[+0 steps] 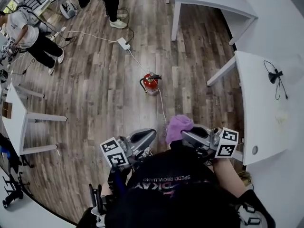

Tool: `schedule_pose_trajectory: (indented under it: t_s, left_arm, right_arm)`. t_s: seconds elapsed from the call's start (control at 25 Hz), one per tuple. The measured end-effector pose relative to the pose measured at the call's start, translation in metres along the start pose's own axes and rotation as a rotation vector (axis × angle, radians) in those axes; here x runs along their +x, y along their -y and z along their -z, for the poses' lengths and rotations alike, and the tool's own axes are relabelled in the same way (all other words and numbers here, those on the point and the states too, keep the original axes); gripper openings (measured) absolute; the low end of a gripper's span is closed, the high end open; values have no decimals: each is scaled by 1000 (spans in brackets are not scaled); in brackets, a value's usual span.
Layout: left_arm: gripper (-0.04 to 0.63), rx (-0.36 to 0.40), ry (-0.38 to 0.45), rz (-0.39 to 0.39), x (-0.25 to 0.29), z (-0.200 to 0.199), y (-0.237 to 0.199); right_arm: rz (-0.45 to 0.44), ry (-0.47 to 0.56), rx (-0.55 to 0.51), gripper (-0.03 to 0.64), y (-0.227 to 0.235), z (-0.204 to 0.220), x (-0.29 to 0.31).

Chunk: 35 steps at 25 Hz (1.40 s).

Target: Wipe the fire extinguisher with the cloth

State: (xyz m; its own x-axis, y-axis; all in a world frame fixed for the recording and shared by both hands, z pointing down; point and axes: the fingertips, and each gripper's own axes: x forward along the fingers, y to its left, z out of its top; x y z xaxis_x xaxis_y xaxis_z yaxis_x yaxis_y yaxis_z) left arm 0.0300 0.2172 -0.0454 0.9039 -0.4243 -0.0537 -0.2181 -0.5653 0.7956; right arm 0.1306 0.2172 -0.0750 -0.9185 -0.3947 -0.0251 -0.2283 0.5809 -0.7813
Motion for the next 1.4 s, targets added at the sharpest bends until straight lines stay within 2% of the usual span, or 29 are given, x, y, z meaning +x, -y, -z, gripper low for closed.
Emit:
schedule_pose_trajectory:
  t_s: [0.28, 0.56, 0.8, 1.0, 1.2, 1.4]
  left_arm:
    - [-4, -34, 15, -48, 71, 10, -13]
    - [-5, -9, 35, -110, 82, 4, -31]
    - [-4, 39, 38, -128, 61, -20, -50]
    - [-4, 53, 32, -92, 32, -50, -70]
    - [-4, 5, 54, -74, -14, -87, -105]
    - [-3, -20, 15, -61, -49, -105, -139]
  right_arm:
    - [-5, -40, 44, 72, 51, -36, -43]
    - [-28, -86, 59, 72, 81, -55, -36]
    - [7, -76, 38, 72, 90, -70, 0]
    - [84, -42, 32, 72, 94, -70, 35]
    - [164, -36, 36, 72, 106, -67, 87]
    - [227, -30, 48, 72, 122, -64, 129]
